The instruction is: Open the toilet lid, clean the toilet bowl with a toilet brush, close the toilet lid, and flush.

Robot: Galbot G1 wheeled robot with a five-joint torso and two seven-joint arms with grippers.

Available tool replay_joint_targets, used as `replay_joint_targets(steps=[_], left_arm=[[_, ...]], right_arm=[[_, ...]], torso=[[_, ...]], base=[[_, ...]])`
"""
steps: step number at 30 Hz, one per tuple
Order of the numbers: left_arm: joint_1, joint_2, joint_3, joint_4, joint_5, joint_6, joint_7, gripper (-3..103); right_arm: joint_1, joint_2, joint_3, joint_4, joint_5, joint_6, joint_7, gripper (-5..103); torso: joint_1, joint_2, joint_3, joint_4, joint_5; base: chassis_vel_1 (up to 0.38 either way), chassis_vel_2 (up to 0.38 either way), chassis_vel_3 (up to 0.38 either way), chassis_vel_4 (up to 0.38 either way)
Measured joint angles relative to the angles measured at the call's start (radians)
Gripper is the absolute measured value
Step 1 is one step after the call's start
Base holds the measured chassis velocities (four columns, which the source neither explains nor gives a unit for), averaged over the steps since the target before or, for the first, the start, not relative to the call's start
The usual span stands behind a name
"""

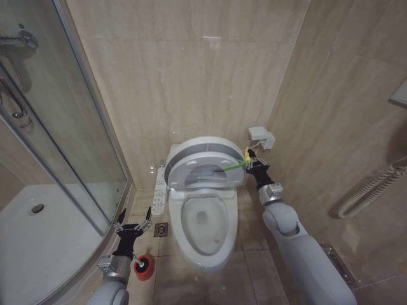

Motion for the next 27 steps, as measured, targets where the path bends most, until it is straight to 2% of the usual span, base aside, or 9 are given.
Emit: replay_joint_targets(steps=[27], left_arm=[[0.000,0.000,0.000,0.000,0.000,0.000,0.000,100]], right_arm=[[0.214,0.011,-0.046,-0.165,0.033,-0.033,-0.009,0]], torso=[[0.000,0.000,0.000,-0.0003,0.0001]], base=[[0.000,0.000,0.000,0.000]])
